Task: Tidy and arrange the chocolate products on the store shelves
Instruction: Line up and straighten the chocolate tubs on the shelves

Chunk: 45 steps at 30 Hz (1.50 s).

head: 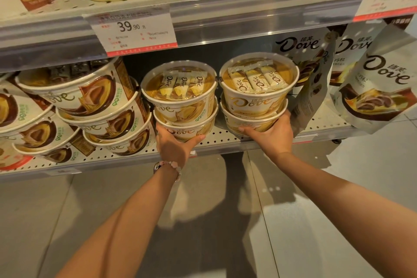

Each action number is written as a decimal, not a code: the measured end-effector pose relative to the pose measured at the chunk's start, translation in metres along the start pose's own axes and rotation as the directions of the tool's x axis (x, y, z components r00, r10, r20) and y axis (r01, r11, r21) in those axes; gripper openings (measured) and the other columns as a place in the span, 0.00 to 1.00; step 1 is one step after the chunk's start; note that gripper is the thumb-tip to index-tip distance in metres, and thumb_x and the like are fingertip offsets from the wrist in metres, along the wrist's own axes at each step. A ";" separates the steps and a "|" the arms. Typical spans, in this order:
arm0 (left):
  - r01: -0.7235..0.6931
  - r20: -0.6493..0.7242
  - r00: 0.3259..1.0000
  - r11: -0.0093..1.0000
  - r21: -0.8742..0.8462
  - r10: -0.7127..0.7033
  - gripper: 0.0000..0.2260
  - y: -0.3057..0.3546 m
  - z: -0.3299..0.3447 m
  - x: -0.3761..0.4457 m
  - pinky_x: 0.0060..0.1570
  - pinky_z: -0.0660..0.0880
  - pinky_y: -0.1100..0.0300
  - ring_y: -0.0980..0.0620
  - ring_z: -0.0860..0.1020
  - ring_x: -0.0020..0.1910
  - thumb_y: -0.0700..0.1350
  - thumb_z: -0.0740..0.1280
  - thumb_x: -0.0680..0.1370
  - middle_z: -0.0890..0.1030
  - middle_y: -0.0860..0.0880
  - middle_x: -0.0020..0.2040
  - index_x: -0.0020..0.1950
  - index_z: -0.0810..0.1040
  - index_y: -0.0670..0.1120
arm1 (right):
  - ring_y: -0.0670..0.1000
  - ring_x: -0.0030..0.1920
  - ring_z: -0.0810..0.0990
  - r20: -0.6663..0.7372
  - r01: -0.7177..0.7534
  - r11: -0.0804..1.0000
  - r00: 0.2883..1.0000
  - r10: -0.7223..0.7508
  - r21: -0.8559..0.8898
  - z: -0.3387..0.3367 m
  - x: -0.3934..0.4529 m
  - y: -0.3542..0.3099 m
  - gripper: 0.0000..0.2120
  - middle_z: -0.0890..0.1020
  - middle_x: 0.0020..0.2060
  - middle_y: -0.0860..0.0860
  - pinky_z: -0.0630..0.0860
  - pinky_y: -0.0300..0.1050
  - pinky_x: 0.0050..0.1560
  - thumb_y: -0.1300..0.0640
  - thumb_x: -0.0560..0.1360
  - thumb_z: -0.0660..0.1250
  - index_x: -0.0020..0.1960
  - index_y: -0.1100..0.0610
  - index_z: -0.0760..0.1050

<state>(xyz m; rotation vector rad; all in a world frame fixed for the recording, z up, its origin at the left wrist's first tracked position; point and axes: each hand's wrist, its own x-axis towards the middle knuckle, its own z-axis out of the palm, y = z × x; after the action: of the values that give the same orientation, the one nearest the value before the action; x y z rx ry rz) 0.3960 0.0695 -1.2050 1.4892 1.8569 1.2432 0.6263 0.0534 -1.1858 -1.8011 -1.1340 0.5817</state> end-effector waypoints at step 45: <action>0.221 -0.119 0.965 0.968 -0.117 -0.234 0.56 0.088 -0.014 -0.003 0.68 0.65 0.47 0.46 0.63 0.71 0.56 0.81 0.55 0.63 0.45 0.72 0.74 0.52 0.46 | 0.53 0.73 0.60 -0.175 -0.026 0.988 0.983 0.053 0.153 0.000 -0.017 -0.070 0.60 0.61 0.73 0.53 0.62 0.54 0.72 0.44 0.54 0.82 0.75 0.55 0.50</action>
<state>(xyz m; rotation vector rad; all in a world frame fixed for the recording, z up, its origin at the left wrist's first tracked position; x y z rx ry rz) 0.4318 0.0625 -1.1232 1.1273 1.9531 1.3297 0.5862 0.0501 -1.1255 -1.7115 -0.9111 0.5038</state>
